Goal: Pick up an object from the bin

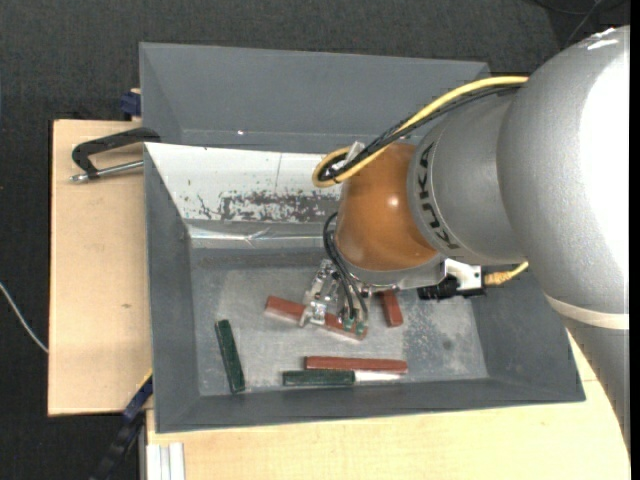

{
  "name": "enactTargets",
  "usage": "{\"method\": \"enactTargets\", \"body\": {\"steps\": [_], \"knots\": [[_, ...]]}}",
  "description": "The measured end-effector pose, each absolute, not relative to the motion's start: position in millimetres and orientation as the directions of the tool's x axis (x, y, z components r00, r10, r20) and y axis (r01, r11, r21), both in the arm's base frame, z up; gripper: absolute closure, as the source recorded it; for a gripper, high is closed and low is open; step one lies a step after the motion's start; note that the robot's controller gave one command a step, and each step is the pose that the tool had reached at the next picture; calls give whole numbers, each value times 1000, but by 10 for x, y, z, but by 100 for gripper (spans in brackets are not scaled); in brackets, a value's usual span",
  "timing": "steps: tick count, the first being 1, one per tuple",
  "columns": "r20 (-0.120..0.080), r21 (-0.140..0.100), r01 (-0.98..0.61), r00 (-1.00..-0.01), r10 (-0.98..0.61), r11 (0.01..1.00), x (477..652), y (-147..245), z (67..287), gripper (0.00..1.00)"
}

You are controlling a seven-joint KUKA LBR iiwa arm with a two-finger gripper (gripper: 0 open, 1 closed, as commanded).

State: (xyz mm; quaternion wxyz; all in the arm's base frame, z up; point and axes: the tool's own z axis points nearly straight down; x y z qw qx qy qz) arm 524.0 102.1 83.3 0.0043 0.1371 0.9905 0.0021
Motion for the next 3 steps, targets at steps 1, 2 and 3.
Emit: {"method": "enactTargets", "body": {"steps": [1,2,3], "knots": [[-8,5,272,-962,272,962,5240,1021,833,100],[-3,3,272,-962,272,962,5227,1019,865,100],[1,1,271,-962,271,962,5211,1016,1009,100]]}}
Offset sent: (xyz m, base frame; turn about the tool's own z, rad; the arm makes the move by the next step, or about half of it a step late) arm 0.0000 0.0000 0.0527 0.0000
